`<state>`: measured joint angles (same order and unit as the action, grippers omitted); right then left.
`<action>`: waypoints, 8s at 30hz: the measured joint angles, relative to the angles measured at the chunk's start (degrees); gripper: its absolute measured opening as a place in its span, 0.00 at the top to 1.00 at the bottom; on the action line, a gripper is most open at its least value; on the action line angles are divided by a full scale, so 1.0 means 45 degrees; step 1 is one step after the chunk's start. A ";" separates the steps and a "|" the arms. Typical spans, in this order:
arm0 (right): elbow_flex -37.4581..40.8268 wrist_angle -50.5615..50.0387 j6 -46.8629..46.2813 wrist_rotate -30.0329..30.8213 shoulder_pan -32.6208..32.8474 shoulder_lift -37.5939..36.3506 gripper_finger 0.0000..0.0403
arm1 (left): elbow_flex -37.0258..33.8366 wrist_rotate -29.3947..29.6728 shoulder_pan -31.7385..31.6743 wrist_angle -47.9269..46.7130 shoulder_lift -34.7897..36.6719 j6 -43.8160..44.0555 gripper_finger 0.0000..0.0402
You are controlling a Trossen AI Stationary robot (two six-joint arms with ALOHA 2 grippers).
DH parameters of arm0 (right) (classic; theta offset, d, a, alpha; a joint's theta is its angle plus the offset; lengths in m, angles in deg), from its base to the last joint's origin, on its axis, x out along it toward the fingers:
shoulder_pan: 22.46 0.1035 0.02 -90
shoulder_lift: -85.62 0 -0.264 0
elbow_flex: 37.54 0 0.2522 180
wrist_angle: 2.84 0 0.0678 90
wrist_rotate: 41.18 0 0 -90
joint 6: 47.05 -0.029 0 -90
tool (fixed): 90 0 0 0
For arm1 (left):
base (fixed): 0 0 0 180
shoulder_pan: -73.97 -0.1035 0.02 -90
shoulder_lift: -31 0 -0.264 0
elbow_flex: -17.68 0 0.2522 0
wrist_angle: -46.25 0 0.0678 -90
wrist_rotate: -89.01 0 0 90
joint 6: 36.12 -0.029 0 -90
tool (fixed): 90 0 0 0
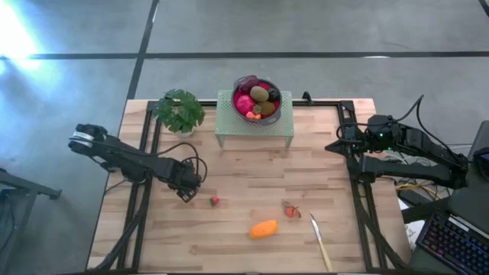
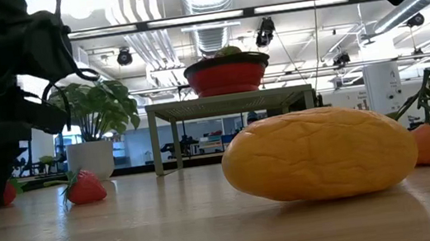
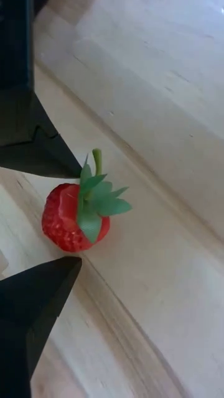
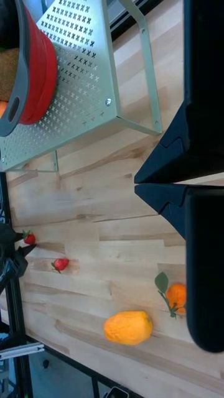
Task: Pick & Place Fruit
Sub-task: Put the strawberry into the red strainer bowl on the shelf
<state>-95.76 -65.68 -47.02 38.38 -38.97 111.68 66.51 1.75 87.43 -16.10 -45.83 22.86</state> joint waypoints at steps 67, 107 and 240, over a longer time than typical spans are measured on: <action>0.0000 0.0000 0.0000 0.0000 -0.0005 0.0000 0.98 | 0.3710 0.5628 -0.2563 0.8453 0.0886 -0.8976 0.59; 0.0000 0.0004 0.0000 0.0000 -0.0005 0.0000 0.98 | 0.6096 -0.0165 -0.9889 1.2477 -0.1524 -1.3858 0.60; 0.0000 -0.0001 0.0000 0.0000 -0.0001 0.0000 0.98 | 0.5440 0.0209 0.1340 0.2480 -0.4927 -0.7480 0.45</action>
<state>-95.76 -65.68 -47.02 38.38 -38.98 111.68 90.99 2.69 93.46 -4.94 -68.00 -10.80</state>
